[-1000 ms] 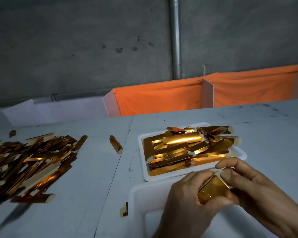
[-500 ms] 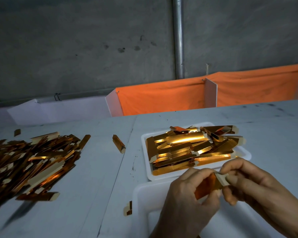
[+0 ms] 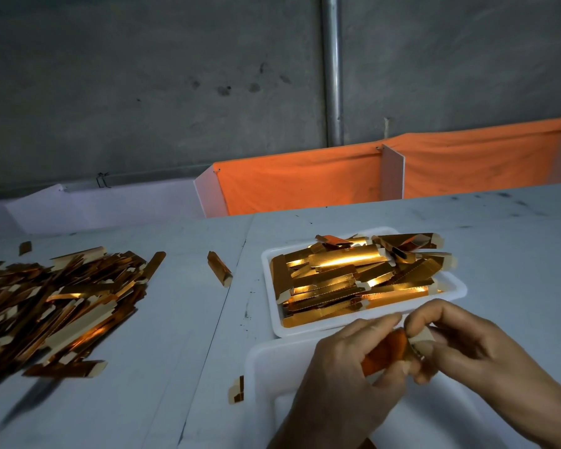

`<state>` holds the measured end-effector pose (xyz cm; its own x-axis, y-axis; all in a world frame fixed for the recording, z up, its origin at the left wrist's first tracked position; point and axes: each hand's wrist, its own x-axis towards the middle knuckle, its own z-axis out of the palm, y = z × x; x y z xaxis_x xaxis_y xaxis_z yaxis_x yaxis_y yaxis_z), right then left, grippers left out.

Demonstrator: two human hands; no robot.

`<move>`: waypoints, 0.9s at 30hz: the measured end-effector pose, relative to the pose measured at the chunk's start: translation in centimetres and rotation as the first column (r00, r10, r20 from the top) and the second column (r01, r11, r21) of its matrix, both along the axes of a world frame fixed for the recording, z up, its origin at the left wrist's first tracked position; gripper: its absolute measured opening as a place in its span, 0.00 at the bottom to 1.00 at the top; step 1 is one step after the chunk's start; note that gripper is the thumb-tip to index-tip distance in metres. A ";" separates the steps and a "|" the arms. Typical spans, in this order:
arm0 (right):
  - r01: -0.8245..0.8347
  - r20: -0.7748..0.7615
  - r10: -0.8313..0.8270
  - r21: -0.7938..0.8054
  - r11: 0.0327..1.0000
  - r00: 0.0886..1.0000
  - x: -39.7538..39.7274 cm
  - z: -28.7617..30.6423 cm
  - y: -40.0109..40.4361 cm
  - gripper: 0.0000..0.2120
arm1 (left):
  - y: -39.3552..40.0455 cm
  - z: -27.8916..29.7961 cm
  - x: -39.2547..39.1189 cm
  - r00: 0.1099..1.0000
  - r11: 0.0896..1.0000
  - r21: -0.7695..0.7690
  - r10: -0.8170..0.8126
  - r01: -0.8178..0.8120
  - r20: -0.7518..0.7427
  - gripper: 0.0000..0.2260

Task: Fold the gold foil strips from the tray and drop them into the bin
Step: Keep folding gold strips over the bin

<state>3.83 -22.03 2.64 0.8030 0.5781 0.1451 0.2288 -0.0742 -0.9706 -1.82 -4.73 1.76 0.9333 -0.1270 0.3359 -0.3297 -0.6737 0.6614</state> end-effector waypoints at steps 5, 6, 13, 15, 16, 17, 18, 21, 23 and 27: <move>0.049 0.015 -0.047 -0.107 0.993 0.999 0.2 -0.7 0.5 0.15 | -0.1 -0.3 0.2 0.997 1.000 0.015 0.019 -0.018 -0.080 0.20; 0.074 0.015 -0.073 -0.116 0.990 0.997 0.3 -0.8 0.5 0.16 | -0.2 -0.4 0.3 0.996 1.000 0.024 0.014 -0.012 -0.088 0.19; -0.024 -0.338 0.086 0.181 0.983 0.937 0.7 -0.3 0.2 0.06 | 0.3 -0.1 0.2 0.992 0.998 -0.059 -0.005 -0.002 -0.127 0.18; -0.017 -0.405 0.123 0.256 0.967 0.906 0.8 -0.4 0.1 0.07 | 0.4 0.0 0.1 0.991 0.996 -0.086 -0.010 -0.001 -0.132 0.18; -0.026 -0.420 0.144 0.275 0.961 0.896 0.8 -0.5 0.2 0.08 | 0.4 0.1 0.1 0.991 0.996 -0.089 -0.015 0.003 -0.134 0.18; -0.032 -0.430 0.160 0.290 0.957 0.888 0.7 -0.5 0.2 0.11 | 0.4 0.1 0.1 0.991 0.996 -0.087 -0.020 0.009 -0.132 0.18; -0.046 -0.434 0.184 0.309 0.950 0.882 0.7 -0.6 0.2 0.16 | 0.3 0.2 0.1 0.991 0.996 -0.084 -0.024 0.013 -0.131 0.18; -0.053 -0.436 0.187 0.302 0.952 0.880 0.6 -0.8 0.4 0.23 | 0.2 0.1 0.1 0.992 0.997 -0.079 -0.028 0.018 -0.123 0.18; -0.039 -0.403 0.129 0.224 0.974 0.906 0.7 -0.8 0.5 0.19 | 0.1 0.1 0.1 0.991 0.998 -0.057 -0.025 0.017 -0.129 0.18; -0.033 -0.299 0.053 0.072 0.997 0.953 0.8 -0.7 0.6 0.03 | 0.0 0.0 0.2 0.991 1.000 -0.014 -0.021 0.019 -0.135 0.19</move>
